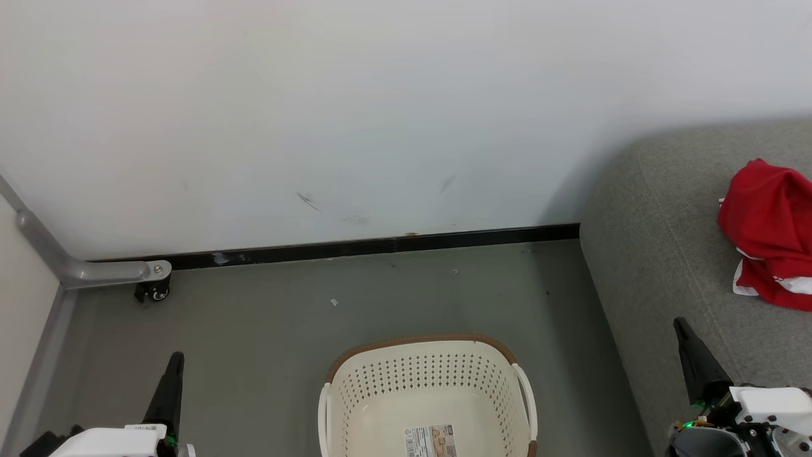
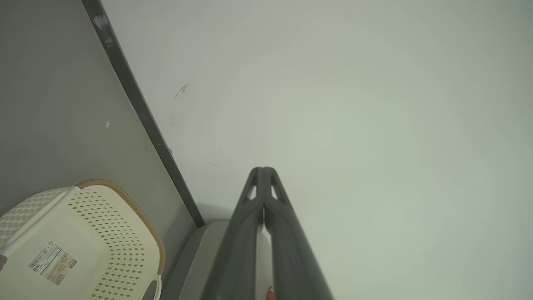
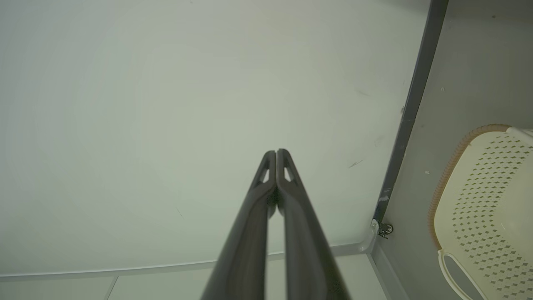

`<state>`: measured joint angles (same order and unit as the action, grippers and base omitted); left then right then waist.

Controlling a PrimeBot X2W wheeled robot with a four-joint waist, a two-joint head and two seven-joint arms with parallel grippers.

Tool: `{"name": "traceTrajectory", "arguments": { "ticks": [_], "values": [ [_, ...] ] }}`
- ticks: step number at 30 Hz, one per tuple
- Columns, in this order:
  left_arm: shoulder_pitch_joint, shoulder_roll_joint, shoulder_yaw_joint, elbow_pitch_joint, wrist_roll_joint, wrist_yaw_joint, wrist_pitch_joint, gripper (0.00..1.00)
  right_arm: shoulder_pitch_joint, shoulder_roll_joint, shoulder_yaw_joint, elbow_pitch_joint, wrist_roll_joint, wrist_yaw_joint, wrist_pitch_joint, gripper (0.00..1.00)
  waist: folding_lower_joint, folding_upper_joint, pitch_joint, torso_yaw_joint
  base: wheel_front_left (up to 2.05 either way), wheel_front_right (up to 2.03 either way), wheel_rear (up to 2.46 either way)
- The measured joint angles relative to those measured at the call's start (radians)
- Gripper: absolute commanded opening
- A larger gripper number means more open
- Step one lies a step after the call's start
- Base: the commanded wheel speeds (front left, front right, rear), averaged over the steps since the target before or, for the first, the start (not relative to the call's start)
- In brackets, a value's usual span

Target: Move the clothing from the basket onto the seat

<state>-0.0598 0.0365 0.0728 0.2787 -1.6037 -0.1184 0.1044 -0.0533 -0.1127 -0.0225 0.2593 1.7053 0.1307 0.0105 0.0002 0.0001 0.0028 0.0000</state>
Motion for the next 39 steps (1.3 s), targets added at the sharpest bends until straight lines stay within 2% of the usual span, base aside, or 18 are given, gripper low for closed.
{"name": "traceTrajectory", "arguments": {
  "ticks": [39],
  "values": [
    [0.0, 0.0, 0.001, -0.001, 0.0, -0.007, 0.0, 0.0, -0.002, 0.004, -0.006, 0.001, -0.002, 0.0, 0.009, 0.0, -0.0001, 0.0, 0.0, 0.0, 0.0, 0.0, 0.0]
  ]
}}
